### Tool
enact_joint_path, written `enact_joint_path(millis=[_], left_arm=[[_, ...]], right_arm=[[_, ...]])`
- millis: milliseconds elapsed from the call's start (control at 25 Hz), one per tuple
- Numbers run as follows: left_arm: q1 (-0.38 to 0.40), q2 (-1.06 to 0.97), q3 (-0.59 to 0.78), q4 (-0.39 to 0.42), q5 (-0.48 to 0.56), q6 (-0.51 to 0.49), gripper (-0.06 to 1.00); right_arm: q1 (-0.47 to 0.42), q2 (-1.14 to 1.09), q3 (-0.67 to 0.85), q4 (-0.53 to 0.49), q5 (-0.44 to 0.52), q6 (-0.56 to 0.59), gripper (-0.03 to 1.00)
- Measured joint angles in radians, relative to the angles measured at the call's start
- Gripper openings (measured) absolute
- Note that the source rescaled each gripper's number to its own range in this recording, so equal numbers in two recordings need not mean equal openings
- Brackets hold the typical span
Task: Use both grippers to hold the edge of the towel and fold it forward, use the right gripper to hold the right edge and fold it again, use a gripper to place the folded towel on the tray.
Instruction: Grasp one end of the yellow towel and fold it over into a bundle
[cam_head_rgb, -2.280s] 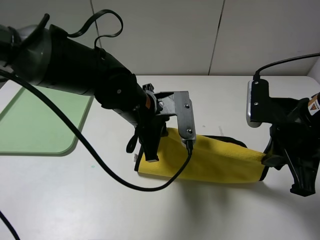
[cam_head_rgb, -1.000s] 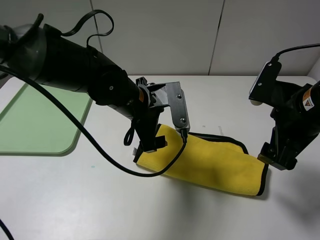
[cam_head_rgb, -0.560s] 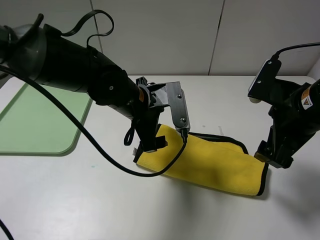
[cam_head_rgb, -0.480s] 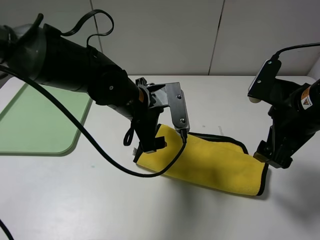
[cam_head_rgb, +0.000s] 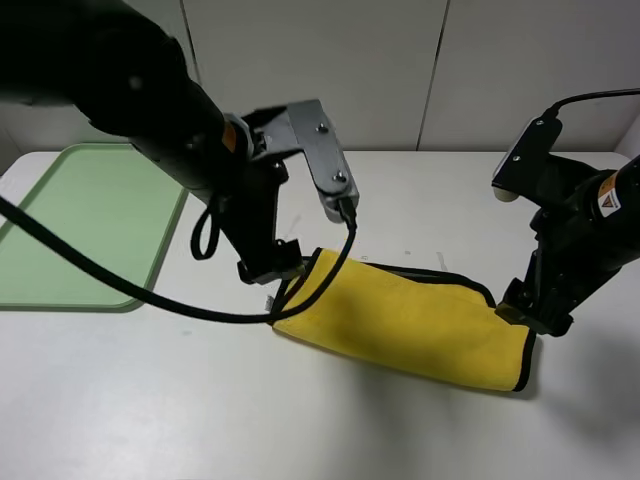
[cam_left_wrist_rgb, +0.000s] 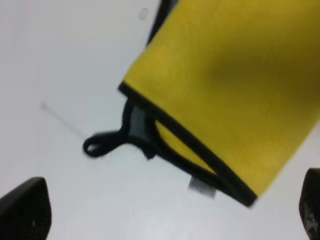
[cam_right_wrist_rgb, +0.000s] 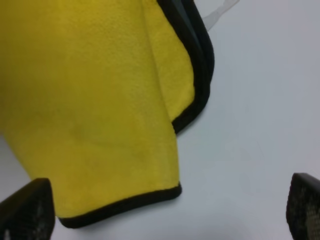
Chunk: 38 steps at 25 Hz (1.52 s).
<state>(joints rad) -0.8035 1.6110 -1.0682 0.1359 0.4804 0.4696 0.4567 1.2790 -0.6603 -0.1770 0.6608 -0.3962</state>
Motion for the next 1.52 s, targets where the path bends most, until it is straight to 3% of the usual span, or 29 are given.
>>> enact_joint_path(millis=[480, 920, 1520], left_arm=[[0.0, -0.363, 0.033, 0.001, 0.253, -0.302, 1.0], [0.0, -0.833, 0.348, 0.001, 0.306, -0.591, 1.0], [0.0, -1.393, 0.397, 0.001, 0.627, -0.644, 1.0]], right_arm=[[0.0, 0.0, 0.0, 0.09, 0.001, 0.119, 1.0], [0.0, 0.0, 0.0, 0.154, -0.004, 0.131, 1.0], [0.0, 0.0, 0.0, 0.177, -0.027, 0.132, 1.0]])
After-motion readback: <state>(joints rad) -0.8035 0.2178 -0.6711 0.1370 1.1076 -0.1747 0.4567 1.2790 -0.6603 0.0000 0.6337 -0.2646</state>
